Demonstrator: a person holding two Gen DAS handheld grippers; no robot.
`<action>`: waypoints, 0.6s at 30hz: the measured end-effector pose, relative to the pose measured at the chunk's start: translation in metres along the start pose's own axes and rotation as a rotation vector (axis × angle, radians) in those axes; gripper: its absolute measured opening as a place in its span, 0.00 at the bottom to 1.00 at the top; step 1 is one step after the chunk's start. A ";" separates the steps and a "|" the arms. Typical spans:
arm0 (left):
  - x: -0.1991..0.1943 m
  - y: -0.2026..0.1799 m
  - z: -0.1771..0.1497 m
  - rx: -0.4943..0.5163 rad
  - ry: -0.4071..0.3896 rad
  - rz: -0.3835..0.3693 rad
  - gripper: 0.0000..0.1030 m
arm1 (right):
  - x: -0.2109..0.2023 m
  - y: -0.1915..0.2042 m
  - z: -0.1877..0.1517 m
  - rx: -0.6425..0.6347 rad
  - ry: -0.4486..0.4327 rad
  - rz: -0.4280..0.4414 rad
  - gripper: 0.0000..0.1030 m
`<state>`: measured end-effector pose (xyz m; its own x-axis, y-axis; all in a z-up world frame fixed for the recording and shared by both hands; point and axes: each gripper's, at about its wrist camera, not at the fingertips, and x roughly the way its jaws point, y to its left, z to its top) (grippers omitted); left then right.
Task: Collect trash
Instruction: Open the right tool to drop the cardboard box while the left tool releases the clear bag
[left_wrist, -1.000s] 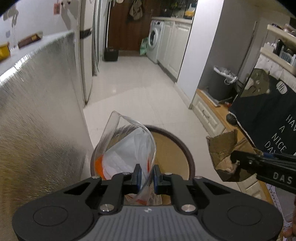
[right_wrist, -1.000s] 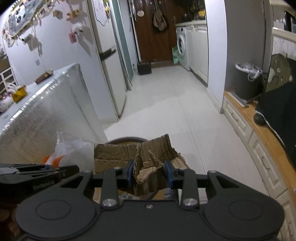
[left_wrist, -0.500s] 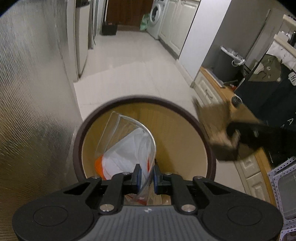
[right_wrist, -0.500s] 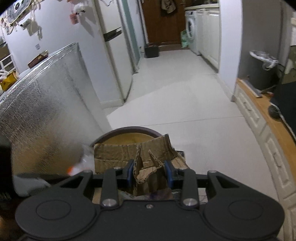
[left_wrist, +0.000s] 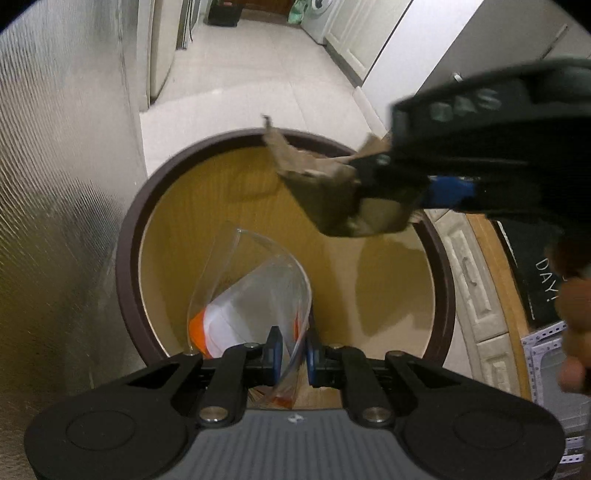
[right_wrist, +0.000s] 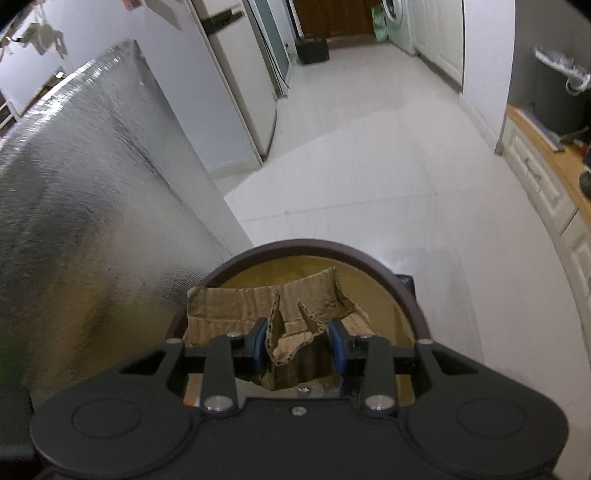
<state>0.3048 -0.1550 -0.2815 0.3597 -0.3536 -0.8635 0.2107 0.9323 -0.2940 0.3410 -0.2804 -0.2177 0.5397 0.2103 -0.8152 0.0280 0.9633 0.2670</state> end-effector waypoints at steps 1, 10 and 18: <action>0.002 0.002 0.001 -0.005 0.007 -0.002 0.13 | 0.006 0.001 0.002 0.007 0.010 -0.001 0.35; 0.019 0.004 0.013 -0.018 0.061 -0.016 0.25 | 0.046 -0.001 0.005 0.077 0.070 -0.035 0.45; 0.014 0.000 0.020 -0.005 0.056 -0.024 0.57 | 0.041 -0.002 0.000 0.024 0.062 -0.020 0.67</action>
<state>0.3281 -0.1615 -0.2851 0.3029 -0.3707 -0.8780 0.2138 0.9242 -0.3164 0.3634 -0.2735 -0.2518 0.4861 0.2017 -0.8503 0.0589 0.9632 0.2622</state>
